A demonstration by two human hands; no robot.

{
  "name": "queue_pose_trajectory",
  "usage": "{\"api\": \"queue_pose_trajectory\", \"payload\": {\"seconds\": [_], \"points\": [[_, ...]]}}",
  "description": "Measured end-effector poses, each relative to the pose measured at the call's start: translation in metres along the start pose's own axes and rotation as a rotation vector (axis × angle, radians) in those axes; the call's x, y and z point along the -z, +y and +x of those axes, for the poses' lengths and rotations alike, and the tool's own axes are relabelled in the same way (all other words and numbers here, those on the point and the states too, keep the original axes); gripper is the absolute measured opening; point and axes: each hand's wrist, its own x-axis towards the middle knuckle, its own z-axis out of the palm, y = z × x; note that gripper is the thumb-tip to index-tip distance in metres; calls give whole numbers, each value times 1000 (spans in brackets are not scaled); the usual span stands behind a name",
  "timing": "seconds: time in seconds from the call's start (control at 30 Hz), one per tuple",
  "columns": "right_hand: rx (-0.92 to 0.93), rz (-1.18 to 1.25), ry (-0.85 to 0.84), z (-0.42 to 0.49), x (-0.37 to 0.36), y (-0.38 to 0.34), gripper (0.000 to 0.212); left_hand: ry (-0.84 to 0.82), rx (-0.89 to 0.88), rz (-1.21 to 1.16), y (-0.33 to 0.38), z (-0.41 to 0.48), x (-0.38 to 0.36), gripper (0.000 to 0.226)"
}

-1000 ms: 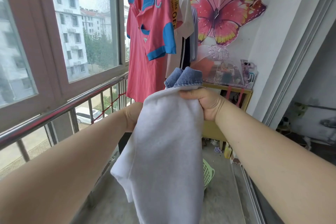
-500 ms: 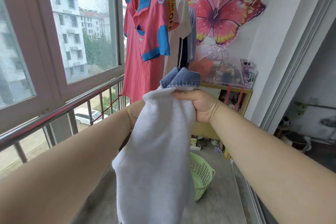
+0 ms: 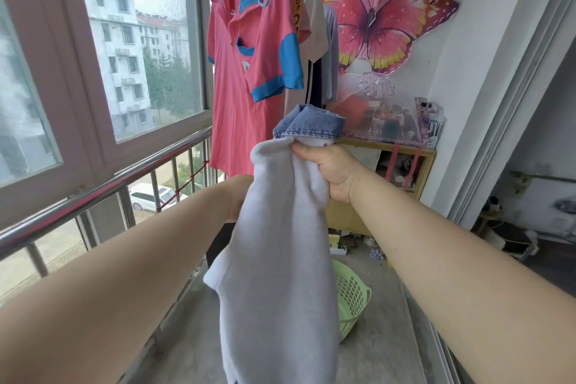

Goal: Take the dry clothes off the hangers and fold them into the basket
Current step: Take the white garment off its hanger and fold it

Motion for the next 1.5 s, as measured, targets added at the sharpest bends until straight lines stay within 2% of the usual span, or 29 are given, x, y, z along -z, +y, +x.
{"api": "queue_pose_trajectory", "payload": {"seconds": [0.1,0.2,0.3,0.33,0.4,0.5,0.57,0.7,0.8,0.83,0.9,0.97,1.03,1.1,1.23,1.33,1.43,1.5], "points": [[21,19,70,6,8,0,12,0,3,-110,5,8,11,37],[32,6,197,13,14,1,12,-275,-22,-10,4,10,31,88],[37,-8,279,18,17,5,8,-428,-60,178,9,5,33,99],[37,-9,281,19,16,8,8,-425,-88,266,13,2,29,95],[24,-18,259,20,13,12,8,-264,-155,446,19,1,19,87],[6,-57,249,18,11,12,27,-26,-198,544,20,8,11,67],[-2,-108,271,16,15,7,40,-8,-188,517,21,10,14,59],[45,-243,309,10,32,-3,39,5,-192,519,31,9,22,75],[-29,-227,118,4,47,3,83,81,-200,495,36,9,23,75],[-86,-243,39,2,52,10,89,106,-210,471,37,10,24,76],[-223,-336,-88,-5,58,29,86,142,-223,437,39,11,26,77],[-314,-444,-119,-13,53,53,75,171,-240,429,41,11,28,68],[-296,-463,-70,-20,45,69,45,176,-241,430,43,11,29,60],[-269,-456,-18,-21,42,73,30,146,-221,454,45,9,32,69],[-228,-588,32,-18,43,63,33,108,-223,541,46,7,41,87],[-171,-721,64,-19,42,56,33,77,-258,496,41,8,46,93],[-164,-653,83,-21,40,57,40,58,-272,440,43,3,45,84],[-181,-511,51,-24,40,62,60,55,-256,395,50,-2,43,76]]}}
